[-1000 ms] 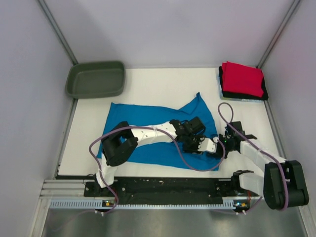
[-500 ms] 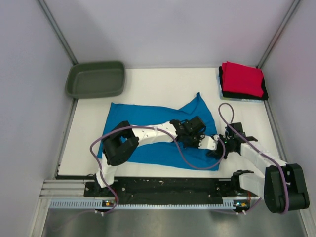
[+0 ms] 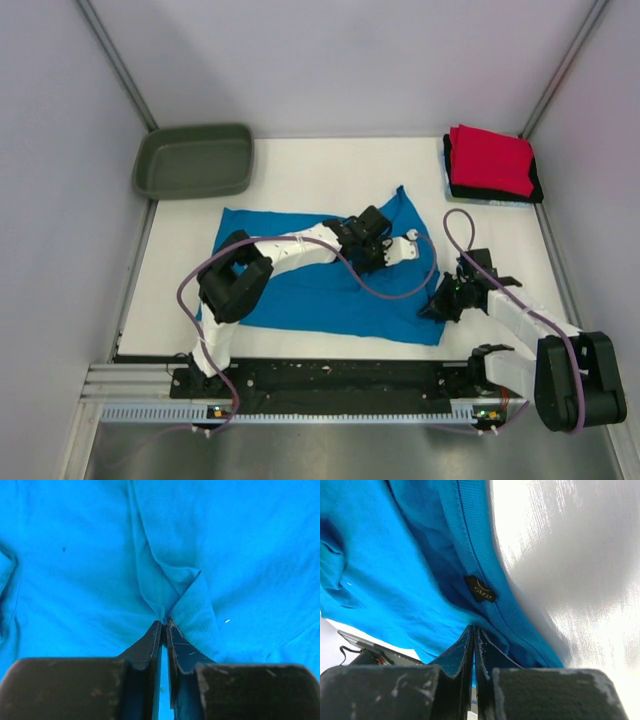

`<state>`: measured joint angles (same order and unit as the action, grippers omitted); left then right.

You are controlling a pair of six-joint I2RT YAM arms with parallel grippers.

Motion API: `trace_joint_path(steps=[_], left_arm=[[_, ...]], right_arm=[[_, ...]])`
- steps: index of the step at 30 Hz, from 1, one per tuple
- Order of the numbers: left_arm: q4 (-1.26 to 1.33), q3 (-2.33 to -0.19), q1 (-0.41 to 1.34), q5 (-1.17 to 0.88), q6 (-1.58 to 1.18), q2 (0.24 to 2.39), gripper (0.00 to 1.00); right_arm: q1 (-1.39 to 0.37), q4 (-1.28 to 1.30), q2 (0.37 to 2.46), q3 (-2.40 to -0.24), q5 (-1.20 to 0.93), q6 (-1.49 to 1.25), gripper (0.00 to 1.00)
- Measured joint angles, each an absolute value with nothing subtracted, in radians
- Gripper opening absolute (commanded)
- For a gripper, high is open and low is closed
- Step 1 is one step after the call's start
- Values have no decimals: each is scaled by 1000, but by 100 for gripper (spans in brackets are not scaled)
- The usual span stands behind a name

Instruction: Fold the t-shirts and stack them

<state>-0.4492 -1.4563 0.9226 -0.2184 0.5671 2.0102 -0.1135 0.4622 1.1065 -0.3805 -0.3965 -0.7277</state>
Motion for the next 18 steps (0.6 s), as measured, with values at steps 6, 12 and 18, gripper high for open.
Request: trace_joint_path(steps=[6,12,18], left_arm=[[-448,-1456,870,-200,476,2010,47],[-450,-1456,799,-194,416,2004,31],[-465,-1454,844,-270,435,1932,3]], right_arm=[[-113,461,1107,-381,-396,-729,0],[-113,461,1107,-381,-396,-730,0],[-113,461,1107,-381,-397,-730,0]])
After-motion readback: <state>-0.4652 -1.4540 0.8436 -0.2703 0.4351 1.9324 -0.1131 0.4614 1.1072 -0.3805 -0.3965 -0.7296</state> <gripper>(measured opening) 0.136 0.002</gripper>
